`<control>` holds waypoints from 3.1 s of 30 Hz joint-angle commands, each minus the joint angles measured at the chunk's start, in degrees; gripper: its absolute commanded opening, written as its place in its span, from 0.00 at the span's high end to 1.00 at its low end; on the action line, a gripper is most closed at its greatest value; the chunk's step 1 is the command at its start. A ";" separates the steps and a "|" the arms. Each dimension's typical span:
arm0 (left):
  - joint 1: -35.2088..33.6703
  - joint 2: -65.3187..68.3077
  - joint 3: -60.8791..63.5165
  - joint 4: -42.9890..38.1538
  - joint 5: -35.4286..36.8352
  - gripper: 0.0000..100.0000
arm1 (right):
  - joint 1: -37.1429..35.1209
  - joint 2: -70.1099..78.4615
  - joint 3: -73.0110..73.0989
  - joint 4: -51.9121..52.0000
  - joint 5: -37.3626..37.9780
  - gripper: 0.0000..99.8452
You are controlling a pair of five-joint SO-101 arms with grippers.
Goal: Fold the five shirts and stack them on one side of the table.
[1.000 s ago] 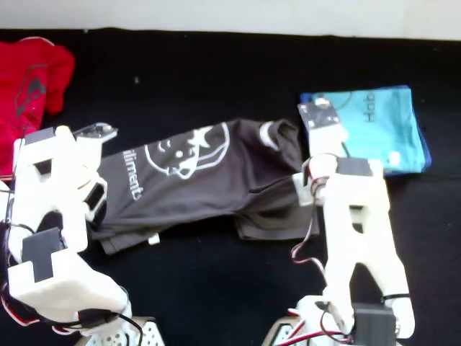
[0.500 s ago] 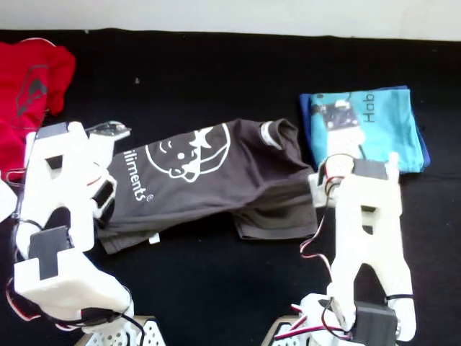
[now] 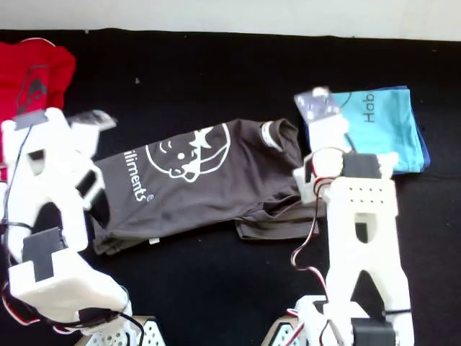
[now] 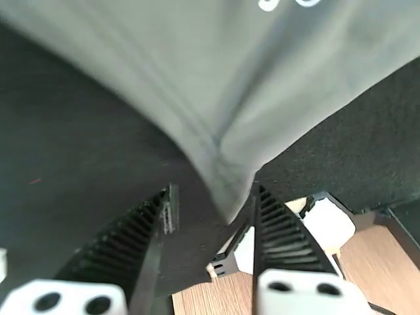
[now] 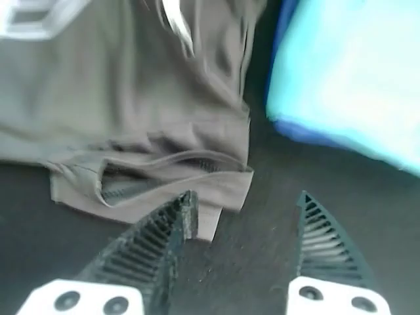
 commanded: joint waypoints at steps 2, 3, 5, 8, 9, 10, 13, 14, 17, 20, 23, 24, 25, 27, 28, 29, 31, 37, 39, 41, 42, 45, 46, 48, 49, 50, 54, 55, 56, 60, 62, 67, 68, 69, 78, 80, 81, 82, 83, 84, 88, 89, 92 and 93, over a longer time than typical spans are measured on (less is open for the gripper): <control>-2.42 -2.15 -14.11 2.20 -0.35 0.81 | -4.53 -2.07 -13.49 1.45 -1.32 0.76; -2.51 -1.98 -15.60 2.02 -0.18 0.82 | -5.67 -0.40 -13.76 0.22 -3.16 0.77; -0.92 -1.45 -15.34 0.26 0.09 0.89 | -8.04 4.79 -13.85 -3.21 -6.24 0.87; 2.15 1.63 -13.67 -2.55 5.45 0.97 | -10.77 15.34 -14.73 -8.57 -9.05 0.98; 3.38 3.30 -13.32 -3.25 6.59 0.97 | -11.56 19.21 -16.22 -9.89 -9.67 0.96; 4.53 4.97 -13.05 -3.96 7.30 0.99 | -12.26 22.81 -17.80 -10.77 -10.20 0.97; 6.37 10.95 -13.32 -5.98 9.76 0.99 | -13.14 33.80 -25.01 -11.74 -11.43 0.99; 6.46 12.79 -13.41 -7.65 10.37 0.99 | -13.14 37.14 -27.91 -11.56 -11.69 0.99; 5.93 17.80 -13.49 -12.92 10.73 0.99 | -13.05 46.29 -36.26 -11.56 -12.13 0.99; 5.14 21.85 -14.37 -15.12 10.73 0.99 | -12.97 54.46 -43.12 -11.56 -12.04 0.99; 2.95 25.89 -20.53 -14.95 10.73 0.99 | -11.65 61.58 -49.71 -11.56 -11.87 0.99; 1.98 27.38 -23.25 -14.95 10.64 0.99 | -10.95 63.69 -52.00 -11.82 -11.87 0.99; 1.01 29.05 -26.15 -14.86 10.55 0.99 | -10.33 65.71 -54.64 -11.82 -11.87 0.99; -0.92 32.92 -31.96 -14.86 9.85 0.99 | -8.57 69.76 -59.74 -11.47 -11.87 0.99; -1.71 35.21 -34.95 -14.51 8.44 0.99 | -7.78 71.69 -61.93 -11.47 -11.87 0.99; -2.33 37.76 -38.02 -14.15 7.21 0.99 | -6.81 73.45 -63.96 -11.47 -11.87 0.99; -3.38 43.12 -45.23 -13.01 6.59 0.99 | -5.23 76.44 -67.47 -11.47 -11.87 0.99; -3.74 57.36 -70.20 -6.33 6.51 0.99 | -2.33 80.66 -75.12 -11.12 -11.87 0.99; -3.47 60.62 -77.14 -4.04 6.51 0.99 | -2.59 80.48 -77.14 -8.04 -11.87 0.99; -3.03 62.37 -82.86 -1.14 6.51 0.99 | -3.38 80.48 -81.36 -3.12 -11.87 0.99; -2.86 62.64 -85.14 0.70 6.51 0.99 | -3.65 80.48 -84.18 -0.40 -11.87 0.99; -2.07 62.46 -88.75 3.43 6.77 0.99 | -4.26 80.57 -93.14 6.46 -11.87 0.99; -2.07 62.20 -89.01 3.43 6.86 0.99 | -4.35 80.57 -96.04 8.31 -11.87 0.99; -2.24 60.26 -88.31 3.69 6.86 0.99 | -4.35 80.75 -101.85 12.09 -11.87 0.99; -2.59 58.86 -86.81 3.69 6.95 0.99 | -4.35 80.92 -104.40 13.93 -11.87 0.99; -2.77 57.01 -84.97 3.78 7.38 0.99 | -4.35 80.92 -106.42 15.78 -11.87 0.99; -4.09 45.41 -71.34 3.78 9.67 0.99 | -4.35 80.92 -112.57 22.81 -11.87 0.99; -4.35 41.45 -66.24 3.78 9.58 0.99 | -4.35 80.92 -113.63 24.13 -11.87 0.99; -4.44 37.58 -61.05 3.78 9.49 0.99 | -4.35 80.75 -113.89 24.75 -11.87 0.99; -4.09 21.67 -38.64 3.52 8.97 0.99 | -4.35 80.31 -114.33 25.01 -12.04 0.99; -3.47 15.16 -28.09 3.34 7.47 0.99 | -4.88 78.73 -114.07 25.10 -12.04 0.99; -2.95 4.18 -2.51 -9.23 7.21 0.99 | -7.78 68.44 -106.51 25.10 -12.13 0.99; -2.95 2.51 2.15 -12.22 7.21 0.99 | -8.40 65.80 -102.90 25.10 -12.13 0.99; -2.95 0.92 6.64 -14.86 7.21 0.99 | -8.84 63.08 -98.77 25.10 -12.04 0.99; -3.30 -10.77 32.84 -26.73 7.12 0.99 | -9.89 43.21 -61.76 24.84 -10.81 0.99; -3.38 -13.32 36.53 -28.13 7.12 0.99 | -9.63 38.90 -55.08 24.84 -8.70 0.99; -3.30 -14.73 38.02 -28.40 7.12 0.99 | -9.54 36.35 -52.00 24.84 -8.00 0.99; -3.30 -16.13 39.16 -28.31 7.12 0.99 | -9.45 33.89 -49.27 24.75 -7.56 0.99; -3.30 -17.63 39.87 -28.04 7.12 0.99 | -9.45 31.43 -46.64 24.66 -7.03 0.99; -3.30 -19.30 40.13 -28.04 7.12 0.99 | -9.36 29.05 -44.18 24.66 -6.24 0.99; -3.03 -28.18 40.04 -27.08 7.30 0.99 | -9.36 22.37 -35.82 23.34 -4.48 0.99; -2.86 -30.81 40.04 -26.73 7.38 0.99 | -9.36 21.58 -33.71 22.37 -4.48 0.99; -1.71 -37.41 40.40 -26.73 7.56 0.99 | -9.36 20.79 -27.21 18.15 -4.48 0.99; -1.36 -39.16 40.57 -26.73 7.65 0.99 | -9.45 20.88 -24.84 16.04 -4.48 0.99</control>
